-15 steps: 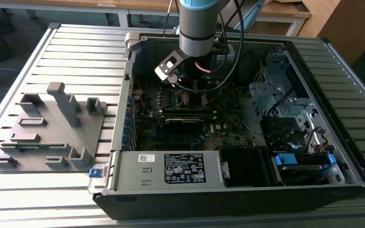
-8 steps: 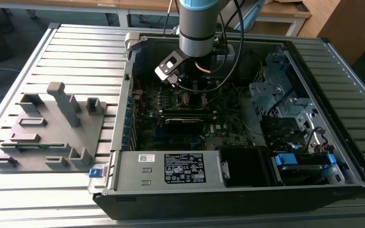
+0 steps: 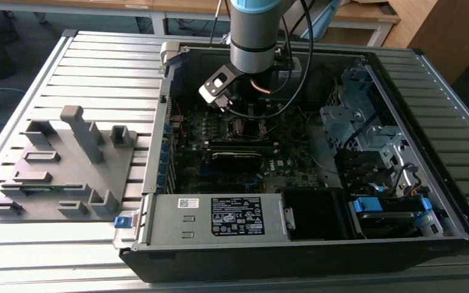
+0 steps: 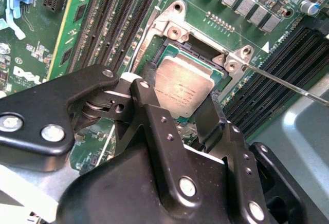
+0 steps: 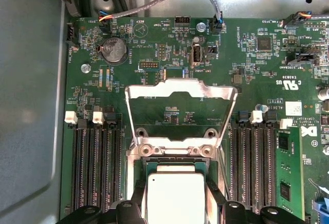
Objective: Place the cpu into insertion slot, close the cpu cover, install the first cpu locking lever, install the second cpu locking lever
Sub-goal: 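Place the cpu into insertion slot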
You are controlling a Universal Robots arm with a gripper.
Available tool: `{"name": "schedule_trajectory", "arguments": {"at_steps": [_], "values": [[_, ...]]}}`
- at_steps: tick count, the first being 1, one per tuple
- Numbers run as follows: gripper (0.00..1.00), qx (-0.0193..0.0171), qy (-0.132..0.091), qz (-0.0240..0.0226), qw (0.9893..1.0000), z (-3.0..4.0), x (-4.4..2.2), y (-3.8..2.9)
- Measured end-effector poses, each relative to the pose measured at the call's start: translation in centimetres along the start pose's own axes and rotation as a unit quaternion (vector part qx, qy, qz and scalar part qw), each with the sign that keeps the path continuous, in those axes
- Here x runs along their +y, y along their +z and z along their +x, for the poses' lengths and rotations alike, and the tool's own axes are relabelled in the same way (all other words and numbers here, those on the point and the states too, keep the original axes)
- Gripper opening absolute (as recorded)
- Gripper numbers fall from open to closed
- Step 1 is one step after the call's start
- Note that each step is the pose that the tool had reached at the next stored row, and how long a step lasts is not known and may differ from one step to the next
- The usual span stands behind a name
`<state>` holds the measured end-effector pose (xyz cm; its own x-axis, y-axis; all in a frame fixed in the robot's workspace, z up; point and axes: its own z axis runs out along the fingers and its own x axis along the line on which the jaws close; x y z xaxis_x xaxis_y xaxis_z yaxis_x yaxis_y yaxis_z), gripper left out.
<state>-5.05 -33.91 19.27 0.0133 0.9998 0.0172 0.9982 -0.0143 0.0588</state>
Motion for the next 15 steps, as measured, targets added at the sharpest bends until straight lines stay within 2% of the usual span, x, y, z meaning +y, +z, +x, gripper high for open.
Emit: {"name": "schedule_trajectory", "arguments": {"at_steps": [15], "values": [[0.54,-0.0001,0.003,-0.0001,1.0000,0.02,0.00,0.06]]}}
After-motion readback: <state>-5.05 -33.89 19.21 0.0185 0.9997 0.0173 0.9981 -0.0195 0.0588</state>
